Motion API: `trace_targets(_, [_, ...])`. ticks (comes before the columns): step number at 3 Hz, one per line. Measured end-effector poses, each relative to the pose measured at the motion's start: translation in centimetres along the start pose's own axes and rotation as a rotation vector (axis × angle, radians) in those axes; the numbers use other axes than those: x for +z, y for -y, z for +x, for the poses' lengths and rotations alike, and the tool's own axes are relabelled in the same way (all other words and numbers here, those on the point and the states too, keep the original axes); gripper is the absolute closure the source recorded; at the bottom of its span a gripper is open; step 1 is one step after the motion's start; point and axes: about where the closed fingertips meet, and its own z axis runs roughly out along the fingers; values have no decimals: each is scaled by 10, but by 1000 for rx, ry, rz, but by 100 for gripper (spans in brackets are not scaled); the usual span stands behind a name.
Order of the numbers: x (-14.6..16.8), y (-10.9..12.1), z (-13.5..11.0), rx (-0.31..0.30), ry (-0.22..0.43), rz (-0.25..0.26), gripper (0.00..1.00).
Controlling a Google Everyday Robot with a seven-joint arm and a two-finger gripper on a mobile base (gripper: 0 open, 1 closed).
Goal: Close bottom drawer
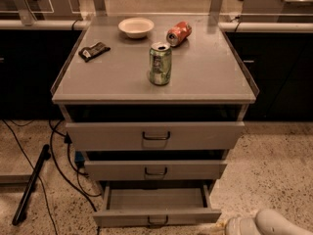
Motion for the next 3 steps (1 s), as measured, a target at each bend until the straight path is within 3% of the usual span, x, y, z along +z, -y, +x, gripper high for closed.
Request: trace_targets(3, [91,9,4,-179,148,112,100])
